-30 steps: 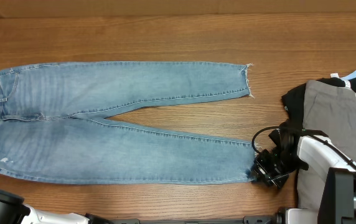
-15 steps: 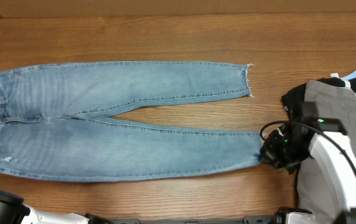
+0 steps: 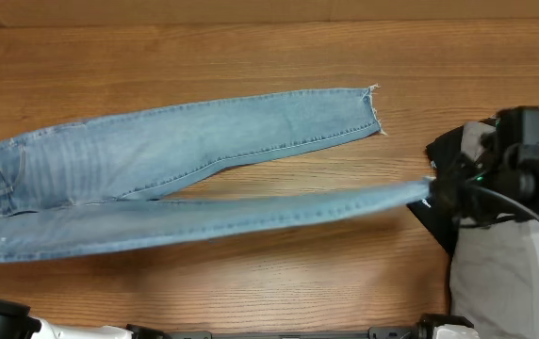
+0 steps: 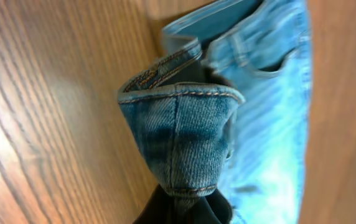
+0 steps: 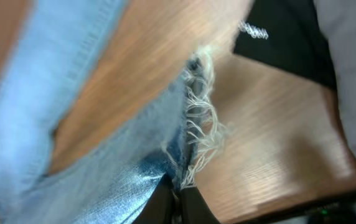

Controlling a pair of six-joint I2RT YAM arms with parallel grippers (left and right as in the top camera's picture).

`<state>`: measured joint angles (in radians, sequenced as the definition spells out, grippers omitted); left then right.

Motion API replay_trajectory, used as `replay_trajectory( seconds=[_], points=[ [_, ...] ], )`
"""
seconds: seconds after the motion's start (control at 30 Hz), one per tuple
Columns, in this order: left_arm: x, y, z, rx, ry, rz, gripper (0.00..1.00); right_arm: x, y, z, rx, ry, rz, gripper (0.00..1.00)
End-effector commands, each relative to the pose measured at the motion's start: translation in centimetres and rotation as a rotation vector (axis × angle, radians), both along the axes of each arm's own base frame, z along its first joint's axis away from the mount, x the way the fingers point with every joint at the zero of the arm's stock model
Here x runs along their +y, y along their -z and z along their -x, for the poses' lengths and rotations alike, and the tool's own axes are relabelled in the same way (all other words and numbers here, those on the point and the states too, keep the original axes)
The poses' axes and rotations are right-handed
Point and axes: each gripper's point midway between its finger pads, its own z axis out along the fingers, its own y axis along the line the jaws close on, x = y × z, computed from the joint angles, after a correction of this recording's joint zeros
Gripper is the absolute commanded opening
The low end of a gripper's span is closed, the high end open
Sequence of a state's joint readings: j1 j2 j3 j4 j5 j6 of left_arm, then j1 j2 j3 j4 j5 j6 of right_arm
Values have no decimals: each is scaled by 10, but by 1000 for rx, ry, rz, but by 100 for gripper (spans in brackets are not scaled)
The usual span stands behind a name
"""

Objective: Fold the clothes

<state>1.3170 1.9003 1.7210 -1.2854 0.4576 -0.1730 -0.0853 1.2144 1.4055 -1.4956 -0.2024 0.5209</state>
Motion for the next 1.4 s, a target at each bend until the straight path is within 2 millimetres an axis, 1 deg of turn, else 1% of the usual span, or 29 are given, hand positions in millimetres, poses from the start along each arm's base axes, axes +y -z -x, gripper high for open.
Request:
replay_trajectory(
  seconds=[0.0, 0.1, 0.17, 0.2, 0.27, 0.37, 0.4, 0.57, 0.67, 0.73, 0.83, 0.87, 0.93, 0.97, 1.03, 1.1, 1.2, 1.3, 1.37],
  points=[
    [17, -48, -3, -84, -23, -140, 4, -21, -43, -6, -132, 46, 112, 4],
    [20, -69, 0, -90, -72, -182, 4, -22, -72, -5, -198, 52, 122, 4],
    [24, -85, -1, -104, -89, -217, 4, -23, -87, -5, -236, 57, 132, 4],
    [25, -90, -1, -109, -98, -228, 4, -23, -94, -5, -250, 58, 134, 4],
    [30, -107, -2, -125, -106, -268, 4, -27, -105, -5, -266, 68, 152, 4],
    [30, -127, -2, -131, -106, -302, 4, -34, -120, -3, -279, 88, 191, 4],
    [29, -131, 0, -125, -112, -305, 4, -34, -124, -1, -280, 90, 196, 4],
    [25, -136, 17, -38, -174, -307, 4, -34, -141, 0, -319, 73, 207, 4],
    [24, -136, 17, -40, -184, -299, 4, -34, -144, -1, -329, 74, 207, 4],
    [25, -134, 18, -22, -185, -300, 4, -34, -140, -6, -314, 71, 203, 4],
    [25, -129, 16, 20, -179, -312, 4, -35, -130, -23, -277, 67, 200, 4],
    [26, -125, 12, 50, -164, -325, 4, -35, -123, -37, -257, 62, 191, 4],
    [26, -117, 7, 97, -145, -331, 4, -33, -114, -57, -240, 49, 169, 4],
    [26, -113, 3, 124, -128, -334, 4, -32, -108, -71, -233, 43, 156, 4],
    [25, -102, -7, 176, -89, -339, 4, -33, -98, -92, -225, 39, 148, 4],
    [25, -94, -18, 225, -50, -353, 4, -34, -84, -115, -211, 36, 141, 4],
    [27, -81, -37, 313, 1, -400, 4, -34, -64, -144, -192, 28, 125, 4],
    [29, -76, -57, 357, 39, -456, 5, -33, -41, -168, -167, 20, 107, 4],
    [31, -74, -69, 377, 58, -491, 6, -34, -26, -179, -141, 21, 100, 4]
  ],
)
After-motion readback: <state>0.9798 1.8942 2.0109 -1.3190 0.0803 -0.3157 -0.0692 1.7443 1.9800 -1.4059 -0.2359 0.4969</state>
